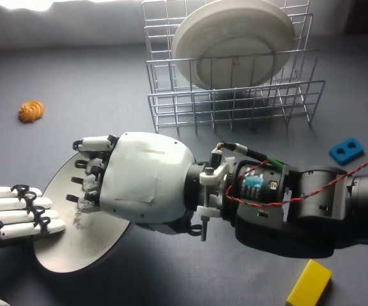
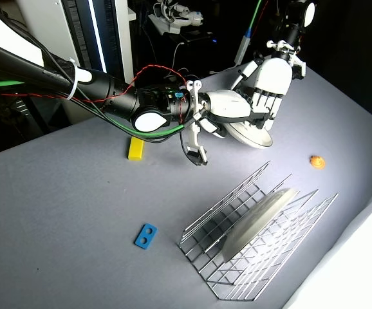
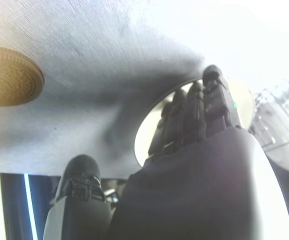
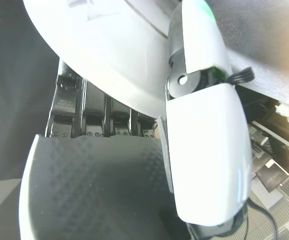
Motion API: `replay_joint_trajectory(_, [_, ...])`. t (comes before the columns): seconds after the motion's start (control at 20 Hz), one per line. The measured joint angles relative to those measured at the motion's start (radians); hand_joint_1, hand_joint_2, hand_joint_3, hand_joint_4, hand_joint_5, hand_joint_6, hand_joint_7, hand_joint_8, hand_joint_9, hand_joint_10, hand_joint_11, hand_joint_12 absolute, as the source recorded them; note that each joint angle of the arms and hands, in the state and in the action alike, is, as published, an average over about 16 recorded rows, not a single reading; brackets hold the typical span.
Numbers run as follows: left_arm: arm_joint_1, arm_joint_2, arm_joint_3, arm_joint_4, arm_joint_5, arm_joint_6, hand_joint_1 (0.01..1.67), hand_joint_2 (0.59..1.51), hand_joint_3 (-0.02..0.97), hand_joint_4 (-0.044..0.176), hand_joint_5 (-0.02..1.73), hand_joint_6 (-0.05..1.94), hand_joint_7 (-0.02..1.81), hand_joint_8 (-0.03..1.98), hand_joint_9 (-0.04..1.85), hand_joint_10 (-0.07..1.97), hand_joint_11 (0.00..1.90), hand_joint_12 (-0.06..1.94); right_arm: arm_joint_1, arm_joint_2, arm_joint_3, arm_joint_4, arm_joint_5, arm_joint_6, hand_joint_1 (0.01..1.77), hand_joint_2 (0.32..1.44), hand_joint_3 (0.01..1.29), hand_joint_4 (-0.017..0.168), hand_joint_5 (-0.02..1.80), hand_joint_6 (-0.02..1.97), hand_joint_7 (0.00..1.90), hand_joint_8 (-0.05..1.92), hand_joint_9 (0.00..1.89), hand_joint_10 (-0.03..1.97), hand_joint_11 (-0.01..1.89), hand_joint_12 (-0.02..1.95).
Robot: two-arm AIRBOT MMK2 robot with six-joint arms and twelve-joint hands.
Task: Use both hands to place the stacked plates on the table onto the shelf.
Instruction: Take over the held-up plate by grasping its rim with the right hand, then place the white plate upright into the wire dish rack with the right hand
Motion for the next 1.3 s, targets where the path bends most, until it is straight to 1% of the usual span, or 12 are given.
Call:
replay_joint_trajectory(0.15, [0.002,0.0,0.0,-0.004,-0.002,0.0,0.02,1.17,0.017,-0.011,0.02,-0.03,0.04,-0.01,0.02,-0.03,0.03,0.0,-0.003,-0.003,0.0,-0.001,0.009,-0.005,1.22,1.04,0.02,0.003,0.68,0.37,0.73,0.31,0.68,0.33,0.33,1.36])
replay_joint_trajectory(0.3, [0.003,0.0,0.0,-0.014,-0.003,0.0,0.02,1.166,0.017,-0.011,0.02,-0.03,0.05,-0.01,0.02,-0.03,0.02,0.0,-0.007,-0.004,0.0,-0.003,0.018,-0.008,1.21,1.04,0.01,0.002,0.73,0.52,0.81,0.5,0.8,0.44,0.48,1.36])
replay_joint_trajectory(0.4, [0.004,-0.001,0.001,-0.026,-0.004,0.001,0.02,1.163,0.017,-0.011,0.02,-0.03,0.05,-0.01,0.02,-0.03,0.02,0.0,-0.01,-0.005,0.0,-0.005,0.024,-0.01,1.2,1.04,0.01,0.002,0.75,0.62,0.84,0.62,0.86,0.52,0.57,1.35])
replay_joint_trajectory(0.6, [0.004,-0.001,0.005,-0.065,-0.013,0.001,0.02,1.158,0.016,-0.008,0.04,-0.03,0.07,-0.01,0.03,-0.03,0.02,0.0,-0.013,-0.006,0.0,-0.009,0.036,-0.013,1.18,1.04,0.01,0.0,0.75,0.81,0.86,0.86,0.92,0.76,0.71,1.35])
replay_joint_trajectory(0.7, [0.004,0.001,0.009,-0.09,-0.018,0.001,0.02,1.159,0.016,-0.006,0.05,-0.02,0.07,-0.01,0.04,-0.02,0.02,0.0,-0.014,-0.006,0.0,-0.011,0.04,-0.014,1.18,1.03,0.01,-0.001,0.76,0.85,0.87,0.96,0.94,0.87,0.77,1.35])
replay_joint_trajectory(0.85, [0.001,0.007,0.016,-0.138,-0.027,0.001,0.02,1.161,0.016,-0.005,0.06,-0.01,0.08,-0.01,0.05,-0.02,0.02,0.0,-0.015,-0.005,-0.002,-0.014,0.044,-0.014,1.19,1.02,0.01,-0.003,0.77,0.87,0.89,0.99,0.96,0.98,0.82,1.34])
replay_joint_trajectory(1.15, [-0.018,0.025,0.032,-0.233,-0.049,0.001,0.02,1.165,0.017,0.0,0.09,0.01,0.1,0.0,0.07,0.0,0.02,0.0,-0.021,0.012,-0.021,-0.022,0.047,-0.013,1.2,1.02,0.01,-0.008,0.78,0.87,0.92,0.97,0.95,1.14,0.82,1.35])
replay_joint_trajectory(1.3, [-0.033,0.039,0.043,-0.268,-0.058,0.001,0.02,1.167,0.017,0.003,0.09,0.01,0.1,0.0,0.08,0.01,0.02,0.0,-0.021,0.039,-0.048,-0.025,0.042,-0.012,1.2,1.02,0.01,-0.009,0.78,0.87,0.93,0.96,0.95,1.15,0.82,1.35])
